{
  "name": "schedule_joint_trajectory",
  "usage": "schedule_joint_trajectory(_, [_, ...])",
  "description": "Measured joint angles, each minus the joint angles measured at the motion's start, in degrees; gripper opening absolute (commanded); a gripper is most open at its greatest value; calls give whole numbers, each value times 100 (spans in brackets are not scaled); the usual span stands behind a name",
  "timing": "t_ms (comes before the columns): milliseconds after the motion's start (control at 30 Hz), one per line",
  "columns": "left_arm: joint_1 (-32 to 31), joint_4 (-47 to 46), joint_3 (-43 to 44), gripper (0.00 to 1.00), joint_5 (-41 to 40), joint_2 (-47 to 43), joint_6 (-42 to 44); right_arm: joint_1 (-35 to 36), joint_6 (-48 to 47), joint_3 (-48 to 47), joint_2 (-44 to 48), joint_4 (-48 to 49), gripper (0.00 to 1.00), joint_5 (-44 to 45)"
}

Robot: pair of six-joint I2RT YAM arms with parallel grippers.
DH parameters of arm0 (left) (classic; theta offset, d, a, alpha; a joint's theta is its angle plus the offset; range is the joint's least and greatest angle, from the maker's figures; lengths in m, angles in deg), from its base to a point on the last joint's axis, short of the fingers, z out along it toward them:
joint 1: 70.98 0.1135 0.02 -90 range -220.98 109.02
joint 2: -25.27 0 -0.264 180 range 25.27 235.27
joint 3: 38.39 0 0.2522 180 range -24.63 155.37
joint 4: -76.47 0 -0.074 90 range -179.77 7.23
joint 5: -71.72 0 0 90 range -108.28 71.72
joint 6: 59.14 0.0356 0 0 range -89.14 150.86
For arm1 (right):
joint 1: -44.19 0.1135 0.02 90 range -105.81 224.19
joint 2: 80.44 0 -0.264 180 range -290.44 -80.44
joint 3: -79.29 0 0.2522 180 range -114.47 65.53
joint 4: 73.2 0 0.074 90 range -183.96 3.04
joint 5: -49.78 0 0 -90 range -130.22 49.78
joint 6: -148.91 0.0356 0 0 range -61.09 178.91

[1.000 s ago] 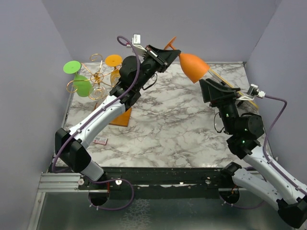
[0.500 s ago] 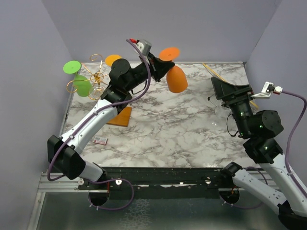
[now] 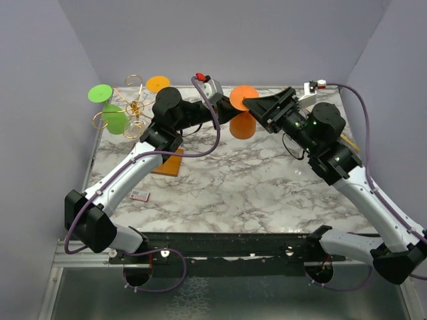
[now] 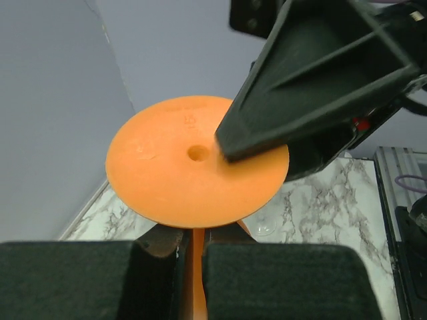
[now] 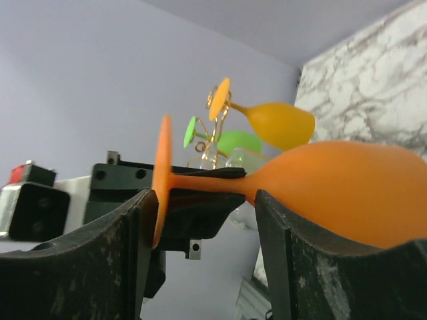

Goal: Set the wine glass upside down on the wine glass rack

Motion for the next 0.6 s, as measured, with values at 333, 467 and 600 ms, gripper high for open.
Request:
schedule_joint_trajectory(333, [15,4,-378,0,299,-103,367,11,553,262,-245,350,21,-496])
schedule_joint_trajectory(467, [7,-22,-393,8,341,-131,393,9,708,328,-195,448,1,-505])
schedule_joint_trajectory(600, [7,-120,-450,54,293,-229,424,33,946,334,-162,487,1,-551])
